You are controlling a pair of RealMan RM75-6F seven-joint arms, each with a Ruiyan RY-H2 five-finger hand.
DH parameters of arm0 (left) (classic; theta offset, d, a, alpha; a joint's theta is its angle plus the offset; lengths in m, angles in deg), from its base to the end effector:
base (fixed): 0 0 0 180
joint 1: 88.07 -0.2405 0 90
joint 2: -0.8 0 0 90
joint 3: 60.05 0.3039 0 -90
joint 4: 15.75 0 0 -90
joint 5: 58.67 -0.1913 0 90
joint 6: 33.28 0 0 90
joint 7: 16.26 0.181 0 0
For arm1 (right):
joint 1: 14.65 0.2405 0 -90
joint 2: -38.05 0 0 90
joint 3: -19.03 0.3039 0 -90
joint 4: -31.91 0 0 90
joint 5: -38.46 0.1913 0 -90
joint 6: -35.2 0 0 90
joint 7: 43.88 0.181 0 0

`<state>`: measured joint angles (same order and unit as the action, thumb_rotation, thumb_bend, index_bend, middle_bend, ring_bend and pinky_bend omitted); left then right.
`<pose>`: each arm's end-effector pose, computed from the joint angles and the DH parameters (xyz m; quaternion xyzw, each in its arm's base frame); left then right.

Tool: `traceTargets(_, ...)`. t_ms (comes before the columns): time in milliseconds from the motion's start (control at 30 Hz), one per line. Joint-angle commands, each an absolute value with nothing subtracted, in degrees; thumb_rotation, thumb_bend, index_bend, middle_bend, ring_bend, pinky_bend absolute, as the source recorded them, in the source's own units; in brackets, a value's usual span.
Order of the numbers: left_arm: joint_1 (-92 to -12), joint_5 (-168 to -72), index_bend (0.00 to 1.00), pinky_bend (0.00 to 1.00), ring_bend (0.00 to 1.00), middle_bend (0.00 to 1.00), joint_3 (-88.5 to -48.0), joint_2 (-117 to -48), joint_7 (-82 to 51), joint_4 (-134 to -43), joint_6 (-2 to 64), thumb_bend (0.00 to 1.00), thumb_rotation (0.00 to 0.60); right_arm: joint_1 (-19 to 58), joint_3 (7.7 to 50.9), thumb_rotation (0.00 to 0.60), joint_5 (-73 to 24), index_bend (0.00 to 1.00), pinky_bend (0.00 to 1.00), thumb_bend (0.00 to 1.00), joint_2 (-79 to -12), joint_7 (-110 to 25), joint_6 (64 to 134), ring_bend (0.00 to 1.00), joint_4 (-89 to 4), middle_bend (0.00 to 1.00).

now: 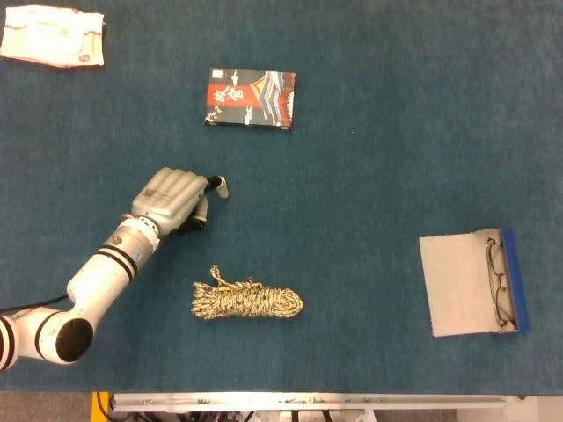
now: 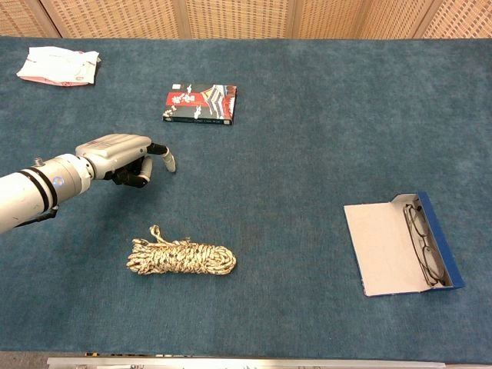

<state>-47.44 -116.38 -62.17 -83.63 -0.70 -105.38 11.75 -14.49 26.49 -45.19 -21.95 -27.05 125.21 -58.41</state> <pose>-0.2278 0.3536 -0.0362 -0.7667 -0.4825 -0.2560 0.3374 -0.3622 -0.2042 0.2578 0.4967 -0.4123 0.4705 0.6017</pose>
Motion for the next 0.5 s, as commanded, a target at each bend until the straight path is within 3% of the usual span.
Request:
traceTargets(33,-47.4,-116.3,0.31,1.00,1.00,1.00,-62.2,-83.8,-0.8,-105.2,11.8,1.00,0.600,-14.5,26.5,0.600,-45.2,0.24,0.44,0.10,-22.0,-27.1,125.2,0.17,-58.4,0.24)
traceTargets(500,-47.1,-115.4,0.31,1.00,1.00,1.00,-62.5,-83.9,-0.9,-104.2,12.4,1.00,0.600,-14.3,26.4,0.600,-45.2,0.24,0.44,0.10,-21.9,-27.6,124.8,0.17,-58.6,0.24)
